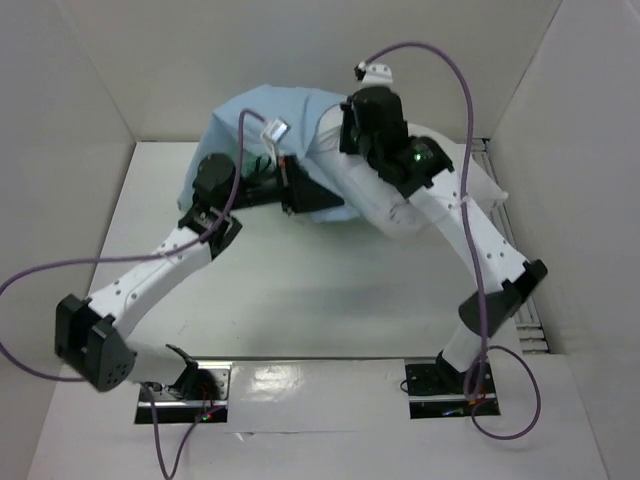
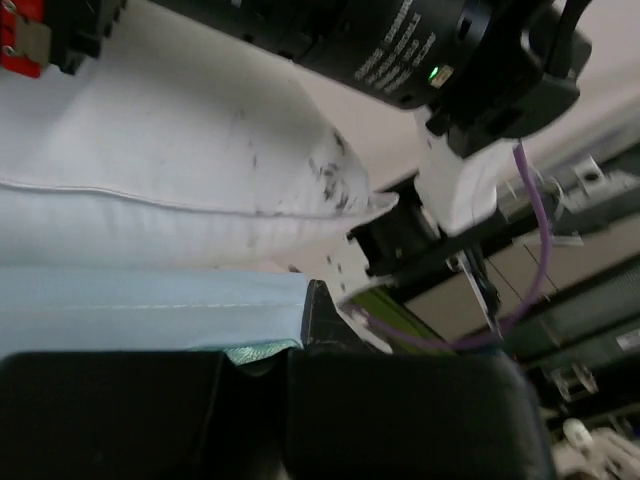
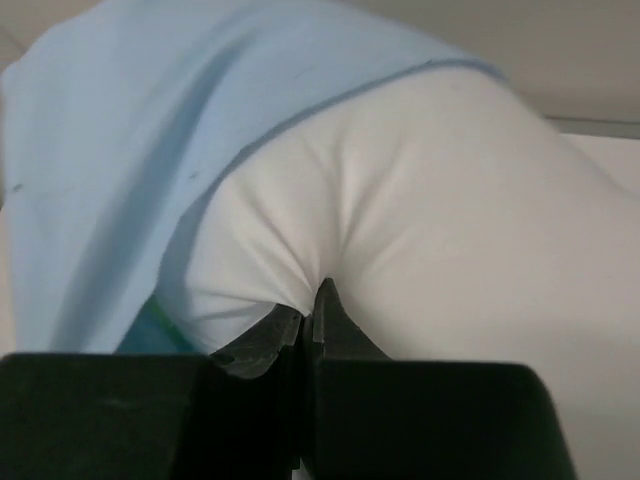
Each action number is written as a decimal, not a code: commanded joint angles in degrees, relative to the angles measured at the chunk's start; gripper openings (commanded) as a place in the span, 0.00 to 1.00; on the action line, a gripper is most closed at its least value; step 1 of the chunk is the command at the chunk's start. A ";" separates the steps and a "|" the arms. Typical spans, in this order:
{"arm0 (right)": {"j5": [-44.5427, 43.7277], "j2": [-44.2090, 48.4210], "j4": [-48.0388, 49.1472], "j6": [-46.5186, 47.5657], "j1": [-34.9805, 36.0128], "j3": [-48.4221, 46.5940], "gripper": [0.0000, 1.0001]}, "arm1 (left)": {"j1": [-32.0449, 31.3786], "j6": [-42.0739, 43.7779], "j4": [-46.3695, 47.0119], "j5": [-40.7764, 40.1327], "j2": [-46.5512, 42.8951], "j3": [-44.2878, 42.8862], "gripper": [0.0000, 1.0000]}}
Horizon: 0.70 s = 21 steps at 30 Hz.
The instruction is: Put the pillow into the pillowcase
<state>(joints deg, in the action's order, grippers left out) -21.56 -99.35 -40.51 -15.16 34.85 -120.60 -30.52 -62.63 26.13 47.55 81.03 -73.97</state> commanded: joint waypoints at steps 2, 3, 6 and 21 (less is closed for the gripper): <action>-4.72 7.85 11.42 -5.22 9.78 22.59 0.00 | -2.26 -7.32 10.86 2.47 -9.03 21.63 0.00; -2.28 9.25 12.03 -8.80 11.28 27.56 0.00 | -2.78 -7.94 10.87 2.46 -13.58 25.51 0.00; 0.37 10.57 15.81 -13.92 13.74 40.33 0.00 | -3.31 -2.45 1.69 -1.04 -24.03 35.03 0.00; 2.67 14.61 0.20 -11.47 17.44 31.39 0.89 | -1.64 27.29 -59.87 -36.10 -24.63 8.09 0.27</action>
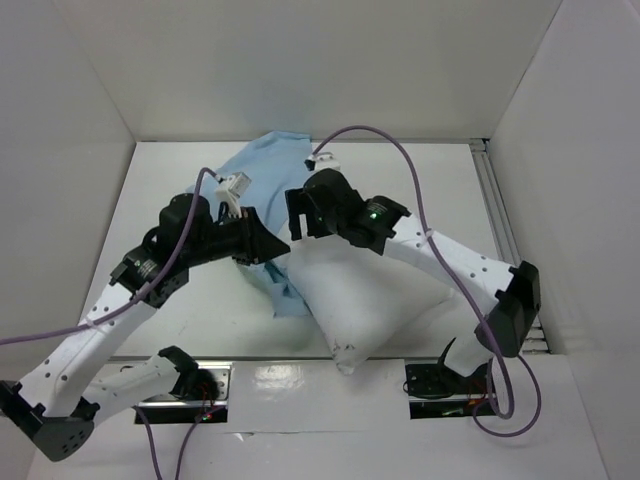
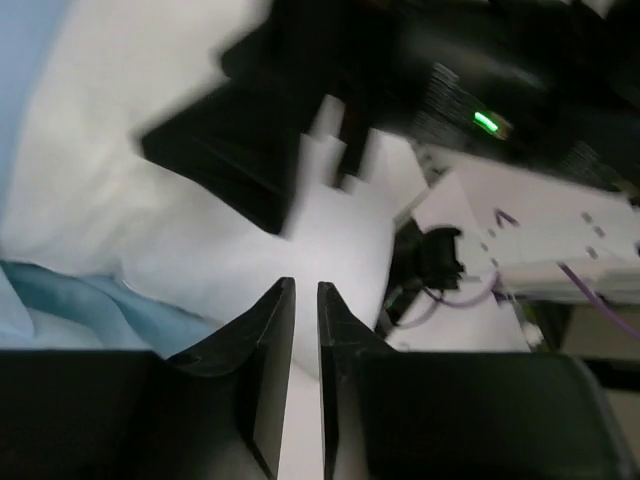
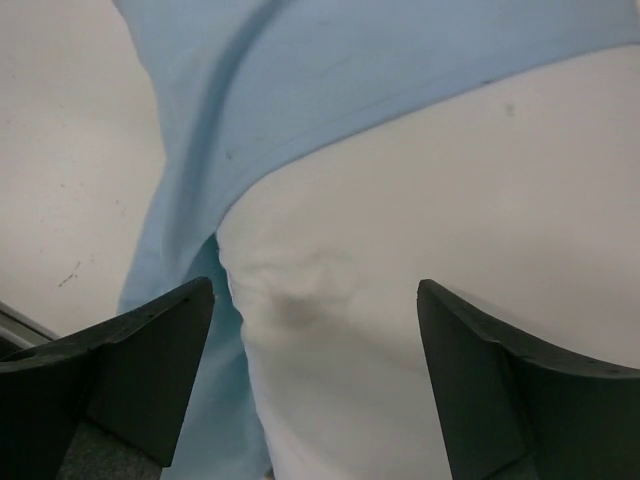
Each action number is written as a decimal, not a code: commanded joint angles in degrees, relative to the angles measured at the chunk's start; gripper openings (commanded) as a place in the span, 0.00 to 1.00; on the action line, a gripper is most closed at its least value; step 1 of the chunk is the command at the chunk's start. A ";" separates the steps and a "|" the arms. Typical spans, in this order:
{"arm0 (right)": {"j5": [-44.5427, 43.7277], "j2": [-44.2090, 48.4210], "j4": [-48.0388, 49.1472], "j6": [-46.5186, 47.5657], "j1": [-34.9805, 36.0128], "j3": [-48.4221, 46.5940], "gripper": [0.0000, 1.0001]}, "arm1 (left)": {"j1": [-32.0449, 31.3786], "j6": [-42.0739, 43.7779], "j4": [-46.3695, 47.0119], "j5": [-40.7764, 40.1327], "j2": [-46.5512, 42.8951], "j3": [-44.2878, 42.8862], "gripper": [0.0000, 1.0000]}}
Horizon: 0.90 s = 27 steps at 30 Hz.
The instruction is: Put the pillow into the pillowcase
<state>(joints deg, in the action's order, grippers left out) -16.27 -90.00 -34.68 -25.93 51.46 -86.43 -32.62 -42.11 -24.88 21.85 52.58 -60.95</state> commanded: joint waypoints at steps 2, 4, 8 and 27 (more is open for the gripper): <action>-5.50 8.24 -8.46 -3.24 0.83 -1.99 0.92 | 0.45 9.14 -11.41 -15.76 9.54 -7.59 0.27; -7.89 10.53 -12.59 -5.69 0.83 1.24 0.93 | 0.45 10.72 -12.03 -20.32 12.54 -10.59 0.34; -12.82 15.54 -23.48 -22.20 -4.07 7.49 0.96 | -0.07 12.31 -12.99 -30.00 23.16 -16.38 0.82; 7.56 43.94 -36.34 -48.86 -21.67 30.18 1.00 | -6.58 22.86 -15.72 -62.88 46.73 -32.12 0.66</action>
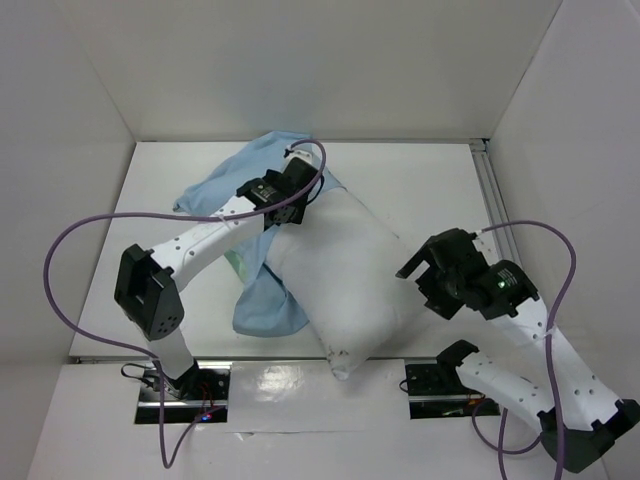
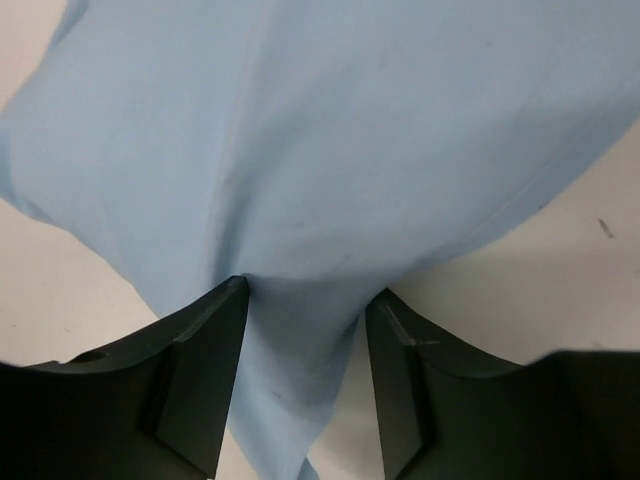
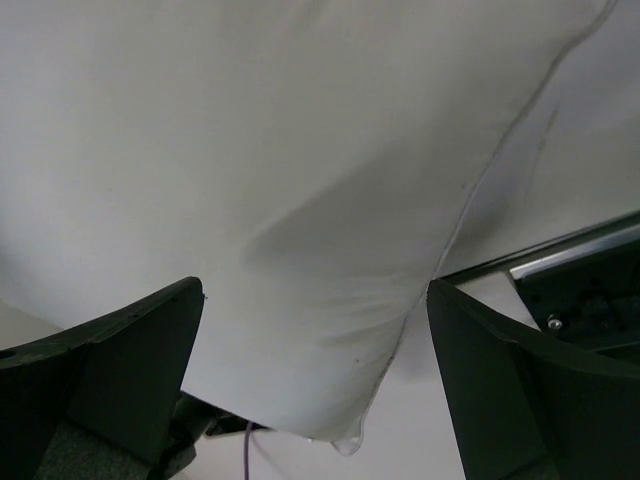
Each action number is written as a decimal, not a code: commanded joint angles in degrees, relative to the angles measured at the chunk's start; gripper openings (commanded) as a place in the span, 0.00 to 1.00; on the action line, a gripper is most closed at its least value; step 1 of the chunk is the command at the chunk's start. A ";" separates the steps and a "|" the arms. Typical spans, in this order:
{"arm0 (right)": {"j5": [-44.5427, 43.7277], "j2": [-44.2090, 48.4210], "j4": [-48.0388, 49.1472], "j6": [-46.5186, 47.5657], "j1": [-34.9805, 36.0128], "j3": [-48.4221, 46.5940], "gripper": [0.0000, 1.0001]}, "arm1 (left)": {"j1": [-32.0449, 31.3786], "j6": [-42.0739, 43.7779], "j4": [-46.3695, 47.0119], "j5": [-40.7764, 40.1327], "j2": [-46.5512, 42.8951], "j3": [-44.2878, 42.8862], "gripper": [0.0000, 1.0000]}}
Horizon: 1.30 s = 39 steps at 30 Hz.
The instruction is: Put the pillow into the pillowcase
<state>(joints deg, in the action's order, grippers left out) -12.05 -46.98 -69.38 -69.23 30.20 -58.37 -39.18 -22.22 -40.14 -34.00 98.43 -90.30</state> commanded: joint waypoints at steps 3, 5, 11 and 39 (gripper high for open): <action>8.78 2.15 0.74 -6.18 -0.40 5.98 1.00 | -0.02 2.97 -0.99 -9.16 1.41 -4.70 0.51; 10.46 2.68 2.49 -6.18 -0.40 9.13 1.00 | -0.02 2.97 -1.52 -10.38 1.41 -6.55 0.47; 17.14 4.97 12.84 -3.99 -0.40 16.17 1.00 | -0.02 3.15 -1.52 -4.60 -0.25 -8.31 0.01; 12.93 -14.36 66.45 10.35 7.77 18.71 0.00 | -1.43 -8.90 6.39 52.88 -2.72 -12.72 0.00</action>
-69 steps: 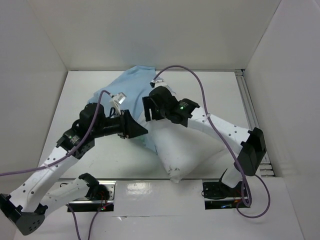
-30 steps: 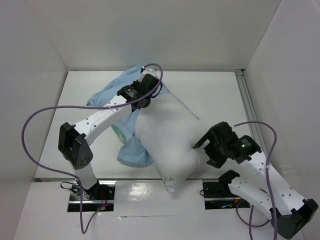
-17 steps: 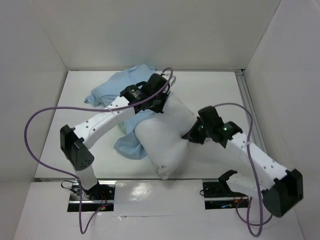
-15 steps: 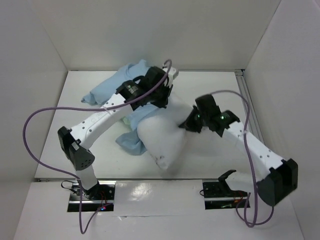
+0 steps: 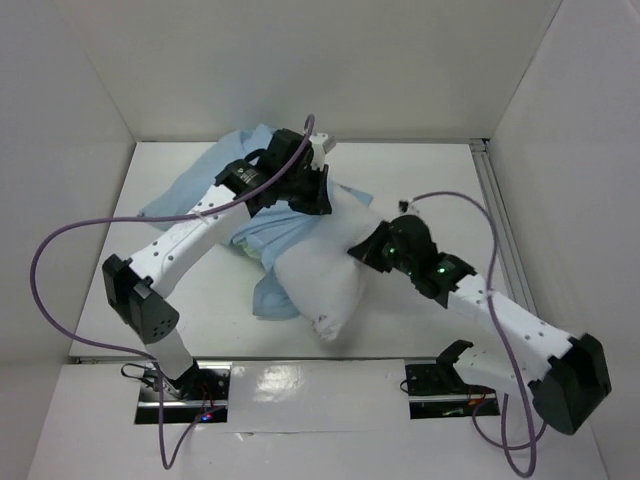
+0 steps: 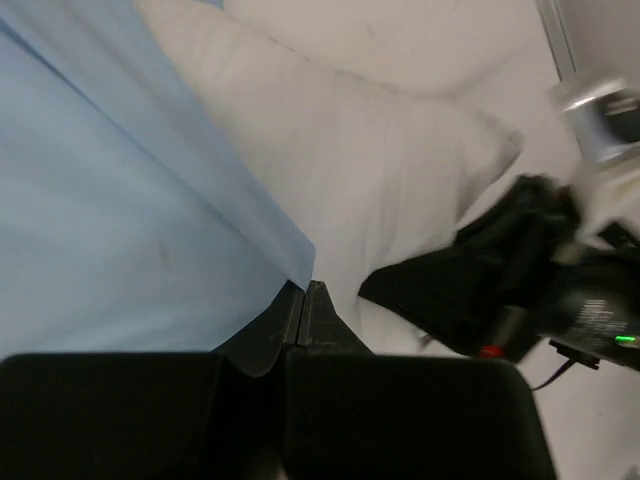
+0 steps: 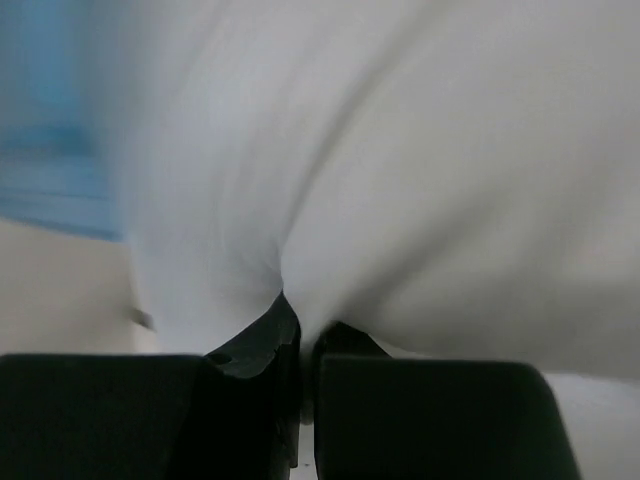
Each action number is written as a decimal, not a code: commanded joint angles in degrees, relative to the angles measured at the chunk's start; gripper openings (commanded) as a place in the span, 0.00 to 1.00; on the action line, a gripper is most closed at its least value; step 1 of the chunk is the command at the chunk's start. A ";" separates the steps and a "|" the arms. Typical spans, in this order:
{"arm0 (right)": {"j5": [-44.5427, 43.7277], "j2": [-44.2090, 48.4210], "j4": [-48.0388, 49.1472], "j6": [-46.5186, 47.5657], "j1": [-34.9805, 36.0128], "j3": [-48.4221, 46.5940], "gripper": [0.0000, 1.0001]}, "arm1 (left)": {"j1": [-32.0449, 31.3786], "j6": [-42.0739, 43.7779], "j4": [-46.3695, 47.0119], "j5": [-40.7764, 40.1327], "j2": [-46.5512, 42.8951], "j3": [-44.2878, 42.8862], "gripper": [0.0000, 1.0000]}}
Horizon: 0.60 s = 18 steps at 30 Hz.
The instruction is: Put the pillow into the pillowcase
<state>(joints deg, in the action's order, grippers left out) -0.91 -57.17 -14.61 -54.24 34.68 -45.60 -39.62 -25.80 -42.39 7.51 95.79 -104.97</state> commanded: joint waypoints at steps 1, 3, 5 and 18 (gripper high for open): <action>1.79 -5.14 13.28 -5.26 3.29 7.62 0.00 | -0.99 -6.01 9.60 12.61 0.53 2.48 0.00; 1.79 -8.74 16.44 -4.57 3.29 6.24 0.00 | -1.86 -7.50 11.45 18.56 2.20 -0.65 0.00; 1.00 -11.29 17.33 -2.47 1.81 3.17 0.00 | -6.06 -8.12 11.45 20.61 3.52 -6.01 0.00; -2.06 3.45 17.78 1.77 -3.65 -9.51 0.00 | -8.90 -9.19 3.64 10.43 -4.12 -8.95 0.00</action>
<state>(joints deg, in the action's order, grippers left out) 1.43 -61.65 -10.22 -53.89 31.09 -49.76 -46.48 -32.86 -38.11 13.26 94.59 -116.84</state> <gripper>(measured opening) 0.056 0.030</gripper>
